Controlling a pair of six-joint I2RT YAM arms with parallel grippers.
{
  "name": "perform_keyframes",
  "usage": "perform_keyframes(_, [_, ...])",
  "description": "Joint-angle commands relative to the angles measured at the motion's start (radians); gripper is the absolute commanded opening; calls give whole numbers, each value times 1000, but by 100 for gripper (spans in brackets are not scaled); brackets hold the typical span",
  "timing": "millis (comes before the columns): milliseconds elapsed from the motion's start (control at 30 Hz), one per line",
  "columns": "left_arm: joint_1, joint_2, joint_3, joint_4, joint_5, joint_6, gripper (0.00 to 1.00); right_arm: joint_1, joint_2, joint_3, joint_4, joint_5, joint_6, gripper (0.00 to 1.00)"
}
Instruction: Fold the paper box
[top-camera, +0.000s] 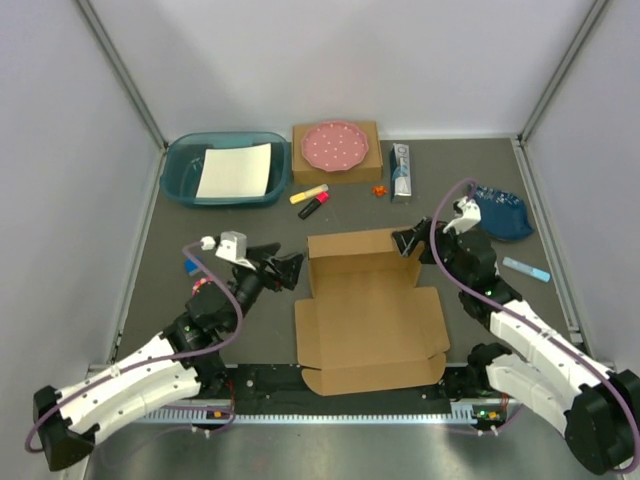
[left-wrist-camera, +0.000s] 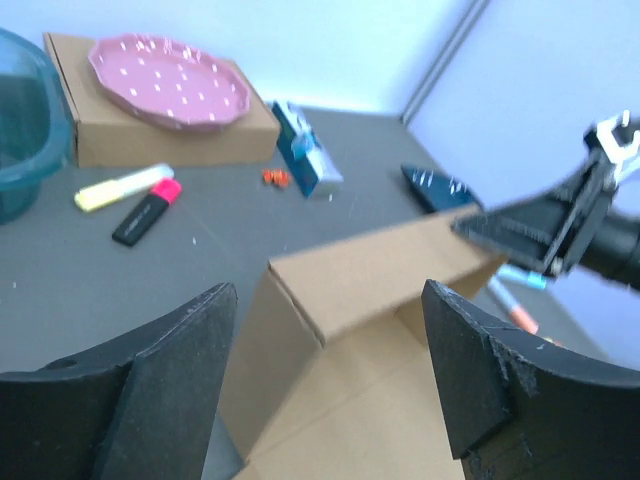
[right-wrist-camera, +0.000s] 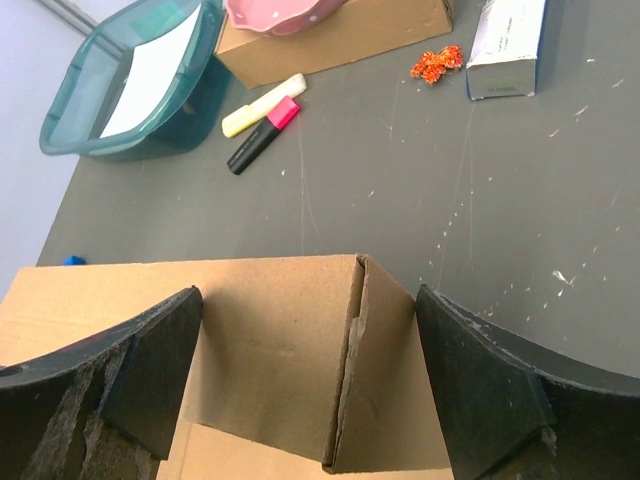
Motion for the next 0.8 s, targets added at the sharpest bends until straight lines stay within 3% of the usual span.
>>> perform_keyframes(0, [131,45,47,137,233,-166,80,-7,-36,-50,-100,-13,-46,86])
perform_keyframes(33, [211,110,61,136,306,-199,80,-7,-41,-56,-100,-14,-44,86])
perform_keyframes(133, [314,238,76,174,551,-311,79,-7,-56,-72,-103,-21,-42,86])
perform_keyframes(233, [331,324,60,252,671,-338,77,-7,-62,-73,-117,-31,-45,86])
perform_keyframes(400, [339,402,27,327,750,-365,76,-7,-62,-67,-126,-42,-55,86])
perform_keyframes(767, [340,450,-10,300,741,-320,68,-7,-56,-73,-145,-41,-64,85])
